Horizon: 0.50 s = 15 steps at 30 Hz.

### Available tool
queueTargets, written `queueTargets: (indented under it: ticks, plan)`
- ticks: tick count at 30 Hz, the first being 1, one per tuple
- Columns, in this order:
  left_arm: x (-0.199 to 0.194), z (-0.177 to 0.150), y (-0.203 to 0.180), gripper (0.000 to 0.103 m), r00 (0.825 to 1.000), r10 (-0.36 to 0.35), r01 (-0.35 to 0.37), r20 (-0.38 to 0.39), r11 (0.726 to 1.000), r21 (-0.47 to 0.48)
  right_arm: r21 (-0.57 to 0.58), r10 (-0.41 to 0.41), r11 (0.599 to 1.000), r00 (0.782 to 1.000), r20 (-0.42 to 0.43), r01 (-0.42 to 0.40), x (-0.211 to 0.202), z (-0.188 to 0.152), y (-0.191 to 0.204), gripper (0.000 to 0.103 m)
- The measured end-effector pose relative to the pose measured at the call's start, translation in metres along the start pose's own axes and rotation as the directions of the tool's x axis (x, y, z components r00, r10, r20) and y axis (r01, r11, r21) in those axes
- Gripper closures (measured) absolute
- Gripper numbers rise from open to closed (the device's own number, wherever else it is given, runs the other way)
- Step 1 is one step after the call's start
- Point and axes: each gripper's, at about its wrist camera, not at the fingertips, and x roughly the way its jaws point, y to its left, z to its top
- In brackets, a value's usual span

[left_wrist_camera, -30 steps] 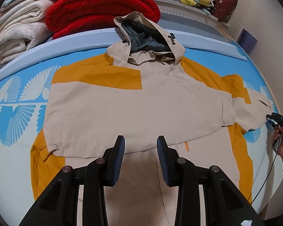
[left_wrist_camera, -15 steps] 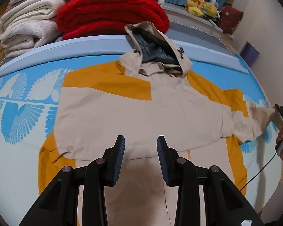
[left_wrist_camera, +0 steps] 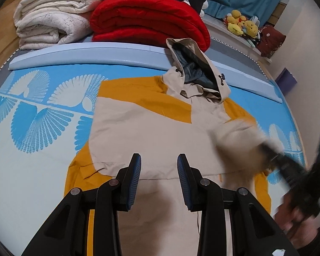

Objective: Fold large clothes

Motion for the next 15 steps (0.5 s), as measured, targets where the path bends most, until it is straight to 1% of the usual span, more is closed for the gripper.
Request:
queueTargets:
  ticks: [2, 3, 4, 6, 7, 8, 9, 10, 11, 13, 15]
  plan:
    - [-0.001, -0.001, 0.002, 0.071, 1.000, -0.019, 0.019, -0.011, 1.000, 0.003, 0.007, 0.013, 1.000, 0.995, -0.100, -0.012, 0.017, -0.016, 0.016, 0.095]
    - [-0.002, -0.001, 0.003, 0.071, 1.000, -0.021, 0.021, -0.013, 1.000, 0.003, 0.015, 0.009, 1.000, 0.991, -0.134, -0.008, 0.019, -0.018, 0.020, 0.094]
    - [-0.002, 0.000, 0.004, 0.071, 1.000, -0.022, 0.022, -0.015, 1.000, 0.003, 0.022, 0.002, 1.000, 0.989, -0.149, 0.001, 0.016, -0.022, 0.020, 0.092]
    - [-0.002, 0.001, 0.005, 0.071, 0.999, -0.028, 0.028, -0.018, 1.000, 0.000, 0.051, -0.014, 0.998, 0.991, -0.133, 0.021, -0.005, -0.028, 0.013, 0.085]
    - [-0.001, 0.000, 0.005, 0.071, 0.999, -0.029, 0.029, -0.018, 1.000, 0.001, 0.070, -0.033, 0.997, 0.993, -0.117, 0.042, -0.017, -0.028, 0.006, 0.074]
    - [0.000, -0.001, 0.004, 0.071, 0.999, -0.030, 0.030, -0.021, 1.000, 0.004, 0.095, -0.055, 0.993, 0.994, -0.100, 0.064, -0.029, -0.033, 0.001, 0.059]
    - [0.002, -0.001, 0.001, 0.071, 0.999, -0.030, 0.030, -0.025, 1.000, 0.007, 0.145, -0.086, 0.985, 0.993, -0.081, 0.097, -0.039, -0.036, -0.011, 0.053]
    - [0.005, -0.002, -0.002, 0.071, 0.999, -0.032, 0.033, -0.031, 0.999, 0.013, 0.186, -0.105, 0.975, 0.992, -0.076, 0.118, -0.049, -0.039, -0.027, 0.049]
    - [0.007, -0.003, -0.004, 0.071, 0.999, -0.034, 0.035, -0.036, 0.999, 0.017, 0.233, -0.124, 0.962, 0.988, -0.089, 0.141, -0.050, -0.043, -0.039, 0.049]
    - [0.013, -0.005, -0.011, 0.071, 0.998, -0.037, 0.039, -0.046, 0.999, 0.031, 0.306, -0.133, 0.936, 0.980, -0.151, 0.174, -0.041, -0.052, -0.062, 0.049]
    - [0.019, -0.008, -0.020, 0.071, 0.998, -0.039, 0.041, -0.056, 0.998, 0.049, 0.387, -0.140, 0.897, 0.967, -0.213, 0.215, -0.029, -0.072, -0.088, 0.049]
